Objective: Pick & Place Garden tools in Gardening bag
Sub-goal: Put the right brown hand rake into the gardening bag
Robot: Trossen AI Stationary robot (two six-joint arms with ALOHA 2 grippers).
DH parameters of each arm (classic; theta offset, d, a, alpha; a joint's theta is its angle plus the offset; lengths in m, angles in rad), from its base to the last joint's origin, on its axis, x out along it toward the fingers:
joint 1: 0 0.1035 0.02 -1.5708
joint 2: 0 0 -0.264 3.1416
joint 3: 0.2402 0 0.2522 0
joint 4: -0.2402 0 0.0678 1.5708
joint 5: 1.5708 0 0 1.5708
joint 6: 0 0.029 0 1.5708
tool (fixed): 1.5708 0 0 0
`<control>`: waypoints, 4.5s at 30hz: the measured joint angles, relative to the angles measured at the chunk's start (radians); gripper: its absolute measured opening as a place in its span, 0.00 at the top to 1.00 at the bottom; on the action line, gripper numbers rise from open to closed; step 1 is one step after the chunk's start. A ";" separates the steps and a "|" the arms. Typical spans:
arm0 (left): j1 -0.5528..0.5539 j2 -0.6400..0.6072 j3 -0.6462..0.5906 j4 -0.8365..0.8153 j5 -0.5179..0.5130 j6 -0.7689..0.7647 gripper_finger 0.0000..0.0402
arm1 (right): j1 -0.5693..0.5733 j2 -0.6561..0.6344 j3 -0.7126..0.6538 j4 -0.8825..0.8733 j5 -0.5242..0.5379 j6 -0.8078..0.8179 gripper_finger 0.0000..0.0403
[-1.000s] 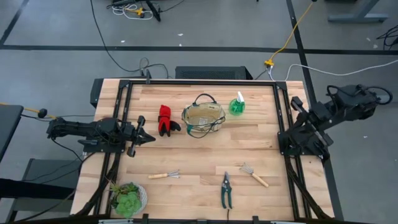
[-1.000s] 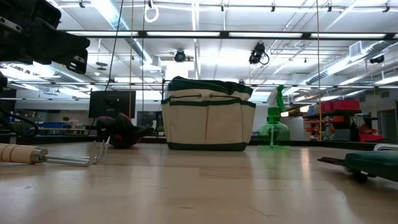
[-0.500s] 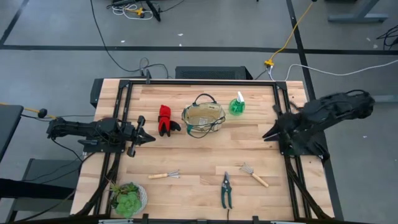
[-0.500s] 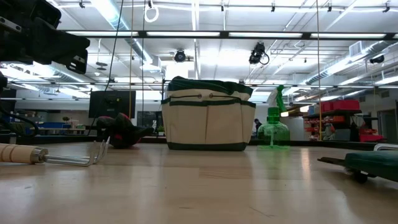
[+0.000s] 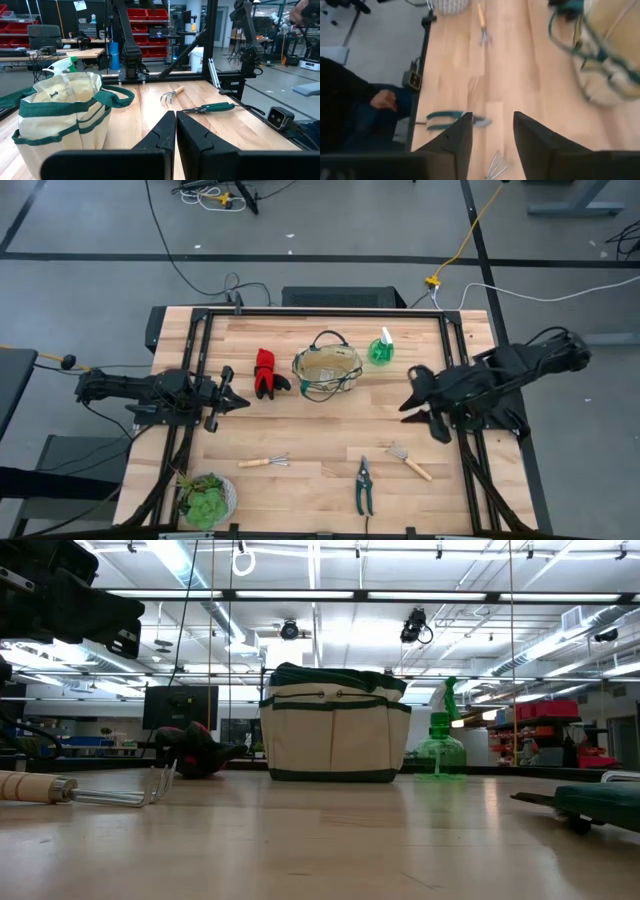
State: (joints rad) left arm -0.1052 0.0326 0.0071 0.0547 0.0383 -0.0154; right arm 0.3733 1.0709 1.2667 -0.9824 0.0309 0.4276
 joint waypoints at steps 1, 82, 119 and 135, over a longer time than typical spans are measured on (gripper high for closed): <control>0.000 0.000 0.000 0.000 0.000 0.000 0.95 | 0.000 0.013 0.000 -0.012 -0.018 0.019 0.62; 0.000 0.000 0.000 0.000 0.000 0.000 0.95 | 0.184 0.282 -0.555 0.309 -0.256 0.012 0.51; 0.000 0.000 0.000 0.000 0.000 0.000 0.95 | 0.184 0.282 -0.555 0.386 -0.257 0.035 0.51; 0.000 0.000 0.000 0.000 0.000 0.000 0.95 | 0.183 0.282 -0.555 0.413 -0.257 0.035 0.51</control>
State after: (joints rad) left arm -0.1055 0.0326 0.0067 0.0547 0.0383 -0.0154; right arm 0.5568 1.3525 0.7120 -0.5693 -0.2260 0.4622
